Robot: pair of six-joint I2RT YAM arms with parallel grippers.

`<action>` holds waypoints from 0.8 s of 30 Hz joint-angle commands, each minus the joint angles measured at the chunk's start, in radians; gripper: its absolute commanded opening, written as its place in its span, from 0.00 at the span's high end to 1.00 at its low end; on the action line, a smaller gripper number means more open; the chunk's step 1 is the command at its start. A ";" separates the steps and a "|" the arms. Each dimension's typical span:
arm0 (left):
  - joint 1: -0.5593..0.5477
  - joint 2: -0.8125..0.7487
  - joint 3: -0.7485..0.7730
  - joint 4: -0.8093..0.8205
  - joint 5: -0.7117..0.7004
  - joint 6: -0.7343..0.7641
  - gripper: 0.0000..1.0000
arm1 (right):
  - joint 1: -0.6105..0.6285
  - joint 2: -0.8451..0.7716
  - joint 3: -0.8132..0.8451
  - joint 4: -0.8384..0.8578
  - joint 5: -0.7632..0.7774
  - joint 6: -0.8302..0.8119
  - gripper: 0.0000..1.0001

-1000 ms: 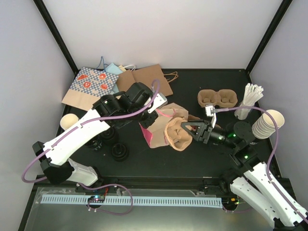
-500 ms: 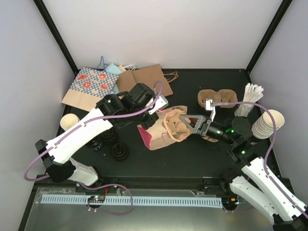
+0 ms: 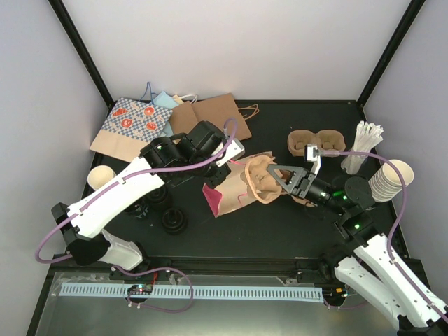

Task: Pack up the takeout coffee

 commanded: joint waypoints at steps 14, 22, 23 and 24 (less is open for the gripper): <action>-0.007 -0.023 -0.009 -0.003 -0.022 -0.003 0.98 | 0.008 0.011 0.076 -0.048 0.087 -0.028 0.71; -0.007 -0.049 -0.004 0.016 -0.001 -0.006 0.98 | 0.012 0.045 0.069 -0.113 0.040 -0.160 0.74; -0.007 -0.051 -0.001 0.017 0.007 -0.006 0.98 | 0.017 0.047 0.071 -0.134 0.044 -0.193 0.74; -0.007 -0.052 0.000 0.019 0.013 -0.006 0.98 | 0.024 0.048 0.073 -0.155 0.047 -0.216 0.74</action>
